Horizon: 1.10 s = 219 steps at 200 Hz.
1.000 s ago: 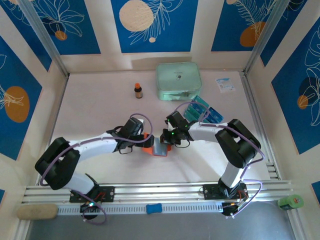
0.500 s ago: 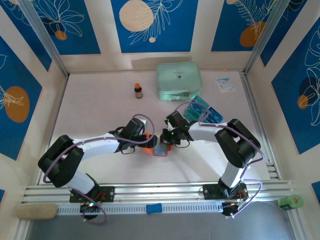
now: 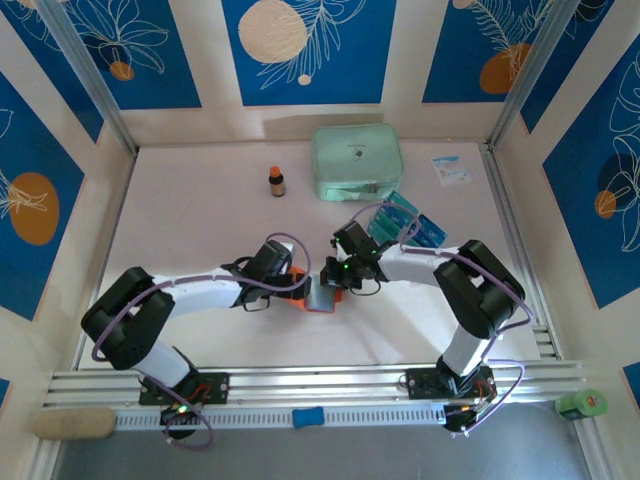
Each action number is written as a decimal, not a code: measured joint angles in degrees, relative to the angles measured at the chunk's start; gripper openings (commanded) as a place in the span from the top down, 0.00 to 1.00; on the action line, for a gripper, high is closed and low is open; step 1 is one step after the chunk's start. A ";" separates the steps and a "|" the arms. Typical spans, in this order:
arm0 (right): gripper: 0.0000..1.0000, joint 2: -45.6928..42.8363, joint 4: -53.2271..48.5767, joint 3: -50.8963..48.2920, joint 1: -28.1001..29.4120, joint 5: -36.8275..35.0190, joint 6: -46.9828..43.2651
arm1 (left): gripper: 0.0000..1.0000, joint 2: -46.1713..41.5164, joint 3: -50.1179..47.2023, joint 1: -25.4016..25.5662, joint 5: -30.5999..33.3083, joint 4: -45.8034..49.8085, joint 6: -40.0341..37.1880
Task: Put the credit cards into the card holder
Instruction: Press the card holder at the center of the table, then flip over the card slot on the card holder.
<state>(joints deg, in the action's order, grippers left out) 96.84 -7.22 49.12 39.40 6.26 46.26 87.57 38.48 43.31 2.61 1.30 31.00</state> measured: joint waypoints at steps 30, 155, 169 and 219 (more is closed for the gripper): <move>0.75 -3.39 -0.52 -0.09 0.00 -0.50 0.81 | 0.20 0.15 -0.24 0.00 0.68 -0.31 0.02; 0.88 -7.34 -2.84 -2.84 -0.02 -2.47 0.79 | 0.00 -6.27 0.85 0.55 0.39 5.35 0.24; 0.88 -8.20 -2.95 -3.04 -0.20 -2.69 0.72 | 0.00 -8.85 2.12 0.55 0.35 6.27 0.68; 0.90 -10.49 -3.56 -4.72 -3.06 -3.28 0.74 | 0.00 -13.00 7.13 1.57 -3.26 5.46 4.50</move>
<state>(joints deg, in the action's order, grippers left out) 86.35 -10.79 44.40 36.34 2.98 47.00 74.56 45.60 44.88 -0.64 6.76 35.51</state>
